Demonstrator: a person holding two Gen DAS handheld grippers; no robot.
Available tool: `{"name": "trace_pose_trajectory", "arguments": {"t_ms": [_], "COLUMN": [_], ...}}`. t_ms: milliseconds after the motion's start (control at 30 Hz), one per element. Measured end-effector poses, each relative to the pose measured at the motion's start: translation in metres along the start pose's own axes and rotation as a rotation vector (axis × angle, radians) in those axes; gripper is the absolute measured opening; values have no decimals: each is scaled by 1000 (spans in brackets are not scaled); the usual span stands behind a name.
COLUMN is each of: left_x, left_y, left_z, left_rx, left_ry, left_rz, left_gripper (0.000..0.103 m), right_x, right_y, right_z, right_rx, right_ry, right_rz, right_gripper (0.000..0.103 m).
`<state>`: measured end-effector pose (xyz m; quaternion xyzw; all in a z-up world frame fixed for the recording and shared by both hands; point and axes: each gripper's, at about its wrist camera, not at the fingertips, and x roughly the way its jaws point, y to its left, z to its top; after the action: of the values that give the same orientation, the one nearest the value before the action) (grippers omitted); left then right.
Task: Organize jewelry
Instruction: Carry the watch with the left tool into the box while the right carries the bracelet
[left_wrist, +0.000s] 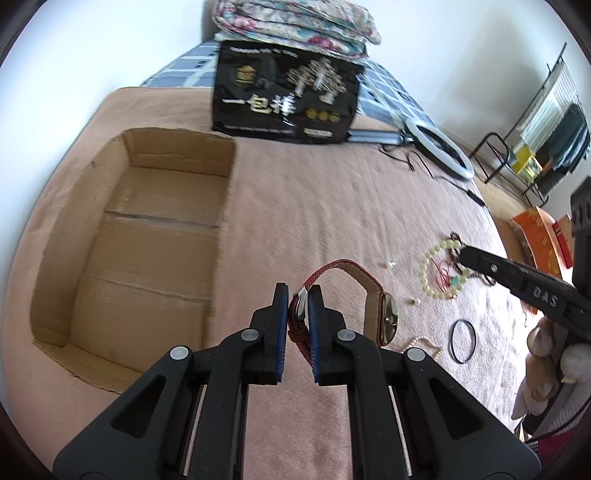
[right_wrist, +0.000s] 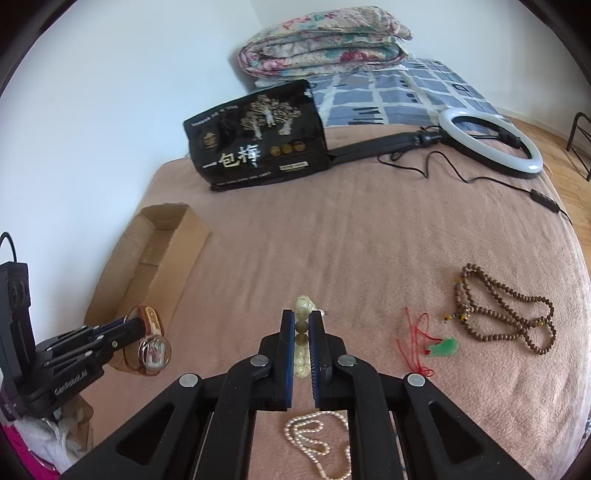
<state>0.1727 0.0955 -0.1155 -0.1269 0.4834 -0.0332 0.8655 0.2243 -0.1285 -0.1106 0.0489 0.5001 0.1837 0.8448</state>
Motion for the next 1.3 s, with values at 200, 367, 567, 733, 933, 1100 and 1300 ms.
{"name": "trace_pose_trajectory", "arguments": {"t_ms": [200,367,567,733,933,1100,1300], "left_x": [-16,-26,-36,-38,-40,-38,-33], "left_y": [32,56,82,102,124,140,154], "left_z": [6,8,8,6,1,-2,-5], "left_rx": [-51,-81,-96,-98,-118,-141,-158], "left_ry": [-33,-54,-73,-78,-79,-77,-69], "left_rz": [25,51,90,125,151,169,189], "left_gripper": [8,8,8,8,8,8,8], "right_x": [-4,-4,-5,-3,7,18,36], "right_y": [28,52,84,112,146,172,196], "right_z": [5,9,12,16,19,20,19], "right_rx": [-37,-66,-106,-138,-181,-224,-255], "right_ry": [-15,-20,-29,-32,-30,-29,-11], "right_rz": [31,63,102,137,169,178,188], "right_gripper": [5,5,5,5,5,5,5]}}
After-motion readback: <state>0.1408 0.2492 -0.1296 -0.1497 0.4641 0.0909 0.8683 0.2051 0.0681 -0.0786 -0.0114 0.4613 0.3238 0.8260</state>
